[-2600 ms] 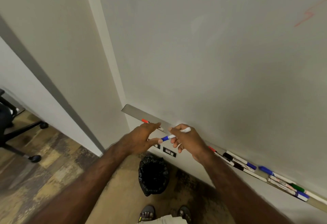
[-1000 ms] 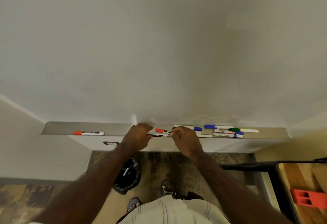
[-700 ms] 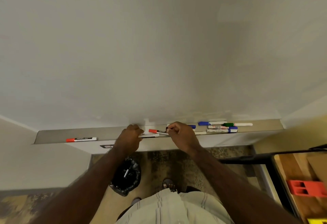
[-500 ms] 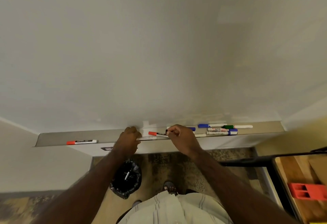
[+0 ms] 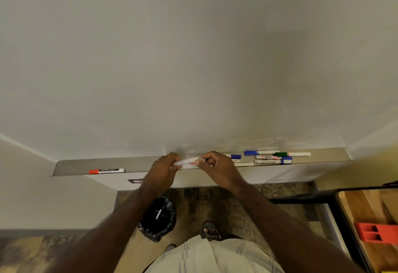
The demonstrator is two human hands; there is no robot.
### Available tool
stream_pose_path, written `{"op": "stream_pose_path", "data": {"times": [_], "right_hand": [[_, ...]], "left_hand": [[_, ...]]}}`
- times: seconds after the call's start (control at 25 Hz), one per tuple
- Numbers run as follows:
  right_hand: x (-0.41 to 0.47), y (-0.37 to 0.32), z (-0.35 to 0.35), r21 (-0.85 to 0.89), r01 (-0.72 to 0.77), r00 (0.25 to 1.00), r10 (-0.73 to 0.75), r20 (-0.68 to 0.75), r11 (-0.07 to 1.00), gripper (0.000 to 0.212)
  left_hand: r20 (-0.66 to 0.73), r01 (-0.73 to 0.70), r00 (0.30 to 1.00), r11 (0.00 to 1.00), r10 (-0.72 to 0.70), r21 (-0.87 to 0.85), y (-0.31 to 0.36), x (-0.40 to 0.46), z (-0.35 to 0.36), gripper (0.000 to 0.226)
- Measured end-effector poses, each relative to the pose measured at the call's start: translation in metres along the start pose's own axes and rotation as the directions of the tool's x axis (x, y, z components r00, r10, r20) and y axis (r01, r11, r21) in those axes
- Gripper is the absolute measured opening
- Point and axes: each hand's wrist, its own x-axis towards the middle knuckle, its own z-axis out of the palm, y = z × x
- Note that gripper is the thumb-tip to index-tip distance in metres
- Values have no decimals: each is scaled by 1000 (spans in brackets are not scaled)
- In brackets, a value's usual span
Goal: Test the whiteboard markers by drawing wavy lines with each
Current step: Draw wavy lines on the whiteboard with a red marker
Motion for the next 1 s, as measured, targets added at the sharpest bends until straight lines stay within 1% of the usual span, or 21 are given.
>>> {"op": "stream_pose_path", "data": {"times": [0.08, 0.16, 0.28, 0.36, 0.44, 0.48, 0.56, 0.68, 0.72, 0.76, 0.8, 0.84, 0.88, 0.92, 1.0], "right_hand": [[-8, -11, 3, 82, -13, 999, 10, 32, 997, 45], [-17, -21, 5, 237, -32, 998, 16, 65, 971, 39], [-32, -39, 6, 423, -42, 999, 23, 48, 905, 46], [-40, -51, 4, 530, -76, 997, 55, 55, 845, 48], [-45, -62, -5, 663, -111, 993, 56, 103, 741, 43], [-47, -68, -13, 716, -113, 992, 32, 125, 689, 40], [-50, -77, -30, 771, -108, 988, -20, 154, 627, 36], [-57, -92, -48, 784, -111, 986, -34, 166, 611, 36], [-59, -96, -54, 787, -113, 986, -28, 164, 606, 36], [-60, -99, -61, 804, -117, 987, -18, 157, 583, 34], [-61, -102, -70, 839, -122, 989, -1, 145, 530, 32], [-61, -103, -81, 878, -113, 993, 13, 120, 465, 31], [-61, -104, -92, 904, -84, 996, 17, 85, 419, 32], [-62, -104, -102, 909, -50, 999, 10, 50, 413, 34], [-65, -107, -112, 896, 7, 999, -39, 12, 444, 40]], "left_hand": [[-55, -36, 998, 994, 30, -102, 18, -9, -4, 10], [-93, -115, 991, 980, 101, -164, 38, -17, -10, 13], [-141, -232, 969, 938, 201, -259, 61, -27, -25, 18], [-151, -273, 960, 914, 237, -301, 77, -31, -38, 19], [-110, -256, 967, 885, 231, -389, 95, -35, -52, 21], [-79, -239, 970, 847, 229, -474, 105, -38, -60, 24], [-16, -206, 969, 766, 248, -609, 121, -42, -75, 27], [-3, -184, 974, 780, 227, -598, 136, -40, -89, 29], [3, -156, 979, 765, 202, -625, 138, -40, -92, 31], [9, -113, 987, 725, 163, -679, 139, -39, -96, 34], [3, -88, 992, 694, 130, -715, 137, -39, -100, 37], [-13, -86, 994, 684, 111, -725, 134, -40, -105, 38], [-30, -98, 994, 703, 109, -704, 132, -41, -111, 37], [-39, -111, 993, 736, 114, -667, 129, -43, -115, 36], [-60, -136, 990, 805, 124, -577, 123, -43, -122, 39]]}}
